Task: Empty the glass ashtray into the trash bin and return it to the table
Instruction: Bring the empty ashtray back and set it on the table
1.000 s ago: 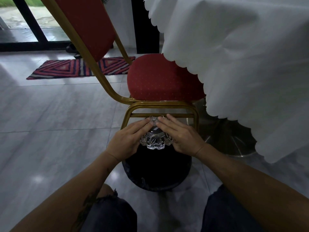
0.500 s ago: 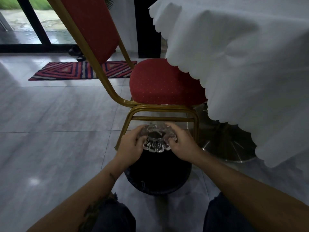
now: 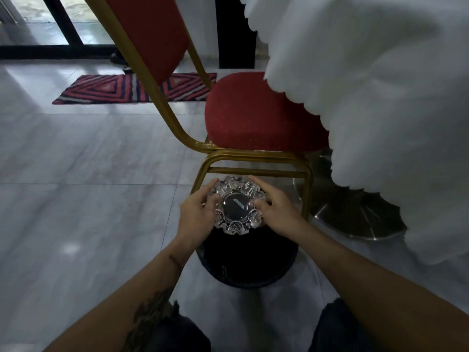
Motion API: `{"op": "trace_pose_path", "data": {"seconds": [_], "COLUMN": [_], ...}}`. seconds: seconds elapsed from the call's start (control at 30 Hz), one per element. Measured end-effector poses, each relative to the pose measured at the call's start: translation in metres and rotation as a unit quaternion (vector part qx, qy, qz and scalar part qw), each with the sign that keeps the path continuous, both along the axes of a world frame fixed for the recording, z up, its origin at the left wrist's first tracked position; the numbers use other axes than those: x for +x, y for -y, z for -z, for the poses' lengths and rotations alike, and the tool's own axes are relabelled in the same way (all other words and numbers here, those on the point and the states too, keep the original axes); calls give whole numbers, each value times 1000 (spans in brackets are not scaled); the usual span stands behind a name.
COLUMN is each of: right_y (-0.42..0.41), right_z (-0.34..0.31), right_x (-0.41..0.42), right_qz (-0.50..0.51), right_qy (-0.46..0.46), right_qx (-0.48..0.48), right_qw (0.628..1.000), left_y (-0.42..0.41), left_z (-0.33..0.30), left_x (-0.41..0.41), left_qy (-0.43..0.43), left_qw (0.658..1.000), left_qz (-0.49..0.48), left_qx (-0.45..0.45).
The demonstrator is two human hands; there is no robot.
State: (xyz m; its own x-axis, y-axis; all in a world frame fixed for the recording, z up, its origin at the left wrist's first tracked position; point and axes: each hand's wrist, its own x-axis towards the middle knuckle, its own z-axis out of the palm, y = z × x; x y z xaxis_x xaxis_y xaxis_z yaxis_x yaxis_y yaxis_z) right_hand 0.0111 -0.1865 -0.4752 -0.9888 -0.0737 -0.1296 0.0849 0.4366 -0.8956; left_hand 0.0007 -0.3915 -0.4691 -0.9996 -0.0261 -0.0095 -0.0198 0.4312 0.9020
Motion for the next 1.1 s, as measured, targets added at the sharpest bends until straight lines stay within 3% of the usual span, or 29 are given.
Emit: {"op": "trace_pose_path", "data": {"seconds": [0.1, 0.4, 0.67, 0.9, 1.1], "right_y": [12, 40, 24, -14, -86], "right_z": [-50, -260, -453, -511, -517], "right_x": [2, 14, 37, 36, 20], "right_qz": [1, 36, 59, 110, 174], "right_qy": [42, 26, 5, -10, 39], "right_qx": [-3, 2, 24, -18, -21], "right_qw": [999, 999, 998, 994, 984], "left_y": [4, 14, 4, -34, -104], "left_z": [-48, -260, -446, -510, -516], "left_x": [3, 21, 39, 22, -4], "left_qy": [27, 54, 56, 2, 40], "left_qw": [999, 997, 998, 999, 995], "left_qz": [-26, -60, -19, 34, 89], "left_qx": [-7, 9, 34, 8, 1]}}
